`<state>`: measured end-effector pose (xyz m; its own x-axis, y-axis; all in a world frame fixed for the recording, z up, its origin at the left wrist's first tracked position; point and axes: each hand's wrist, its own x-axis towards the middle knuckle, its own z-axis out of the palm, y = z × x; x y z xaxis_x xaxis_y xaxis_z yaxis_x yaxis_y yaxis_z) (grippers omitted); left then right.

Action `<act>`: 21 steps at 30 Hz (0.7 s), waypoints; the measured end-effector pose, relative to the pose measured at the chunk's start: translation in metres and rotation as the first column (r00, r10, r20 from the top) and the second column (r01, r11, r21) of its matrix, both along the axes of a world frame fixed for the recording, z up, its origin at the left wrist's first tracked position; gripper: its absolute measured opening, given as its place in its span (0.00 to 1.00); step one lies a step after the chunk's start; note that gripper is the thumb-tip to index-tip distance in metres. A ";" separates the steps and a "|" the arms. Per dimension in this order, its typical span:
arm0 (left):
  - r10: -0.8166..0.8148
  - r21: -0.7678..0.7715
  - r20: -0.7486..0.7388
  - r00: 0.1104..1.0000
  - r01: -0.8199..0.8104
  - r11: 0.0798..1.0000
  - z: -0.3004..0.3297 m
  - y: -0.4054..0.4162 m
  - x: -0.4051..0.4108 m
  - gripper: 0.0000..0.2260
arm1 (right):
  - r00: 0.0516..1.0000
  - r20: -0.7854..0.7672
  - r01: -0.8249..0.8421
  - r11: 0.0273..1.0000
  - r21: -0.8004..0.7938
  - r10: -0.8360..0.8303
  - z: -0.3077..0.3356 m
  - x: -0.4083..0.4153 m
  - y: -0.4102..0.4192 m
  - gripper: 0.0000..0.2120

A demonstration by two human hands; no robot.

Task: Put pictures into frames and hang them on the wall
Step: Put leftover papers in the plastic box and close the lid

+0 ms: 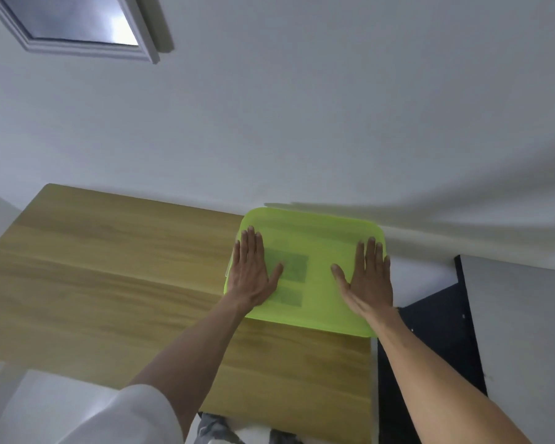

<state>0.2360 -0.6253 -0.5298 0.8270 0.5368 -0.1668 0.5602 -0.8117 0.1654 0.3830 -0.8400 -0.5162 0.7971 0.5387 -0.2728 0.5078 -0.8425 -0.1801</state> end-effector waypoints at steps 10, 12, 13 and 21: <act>-0.025 0.015 -0.040 0.999 0.025 1.000 -0.004 0.006 0.007 0.40 | 0.995 0.091 0.032 0.999 -0.033 -0.029 -0.013 0.000 0.004 0.43; -0.018 0.011 -0.025 1.000 0.018 1.000 -0.004 0.006 0.007 0.40 | 0.995 0.093 0.034 0.999 -0.027 -0.031 -0.013 0.000 0.004 0.43; -0.019 0.012 -0.019 1.000 0.019 1.000 -0.004 0.006 0.007 0.40 | 0.995 0.091 0.032 0.999 -0.025 -0.030 -0.012 -0.001 0.005 0.43; -0.027 -0.009 -0.019 0.999 0.027 1.000 -0.004 0.007 0.007 0.40 | 0.997 0.065 0.042 0.999 -0.028 -0.040 -0.011 -0.002 0.005 0.42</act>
